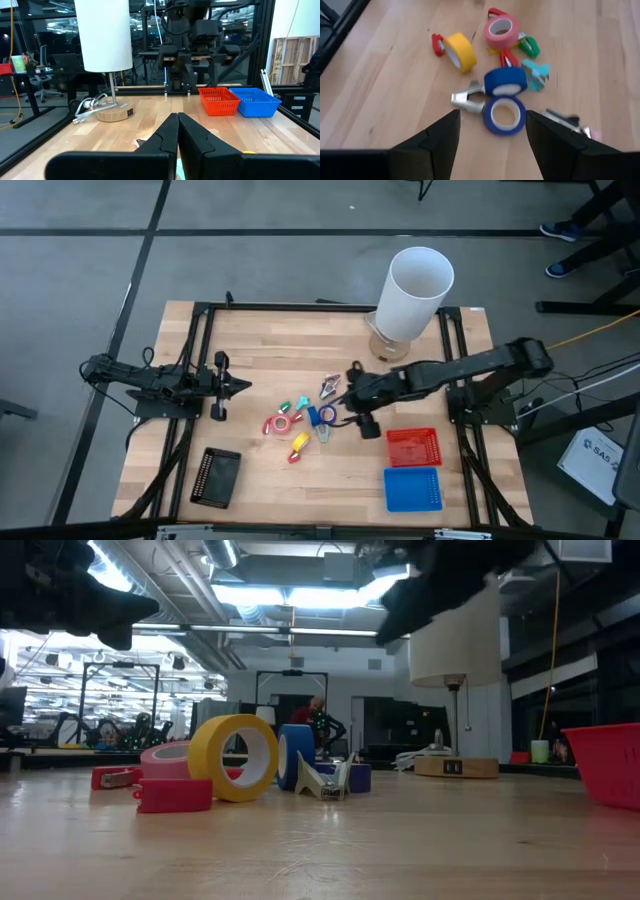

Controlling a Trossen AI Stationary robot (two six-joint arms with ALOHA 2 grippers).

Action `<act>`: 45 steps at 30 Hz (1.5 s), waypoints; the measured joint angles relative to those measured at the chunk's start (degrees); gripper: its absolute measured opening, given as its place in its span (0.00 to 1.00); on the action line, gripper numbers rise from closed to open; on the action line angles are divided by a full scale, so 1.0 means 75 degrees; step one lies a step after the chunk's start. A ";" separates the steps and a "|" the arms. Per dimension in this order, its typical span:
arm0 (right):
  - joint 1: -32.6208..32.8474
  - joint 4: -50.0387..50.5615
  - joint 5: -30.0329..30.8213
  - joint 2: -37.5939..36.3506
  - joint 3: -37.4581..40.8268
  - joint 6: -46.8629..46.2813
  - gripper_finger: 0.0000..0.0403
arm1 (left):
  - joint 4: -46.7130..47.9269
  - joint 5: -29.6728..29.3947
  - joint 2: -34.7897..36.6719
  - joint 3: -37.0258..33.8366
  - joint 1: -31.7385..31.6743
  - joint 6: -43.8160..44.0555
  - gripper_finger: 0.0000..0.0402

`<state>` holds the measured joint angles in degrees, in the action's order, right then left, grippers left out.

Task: Pick and place Stapler, Stapler remover, tape
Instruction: Put the blue tape into the red basket

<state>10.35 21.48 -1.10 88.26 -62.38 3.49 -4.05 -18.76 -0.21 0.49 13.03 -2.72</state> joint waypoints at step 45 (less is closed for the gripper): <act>-0.0035 0.0419 0.0003 0.2673 -0.1201 0.2436 0.56 | -0.0003 0.0000 0.0000 0.0000 0.0000 0.0000 0.01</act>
<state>10.09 24.61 -1.08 108.31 -71.39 21.75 -4.08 -18.76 -0.21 0.49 13.04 -2.72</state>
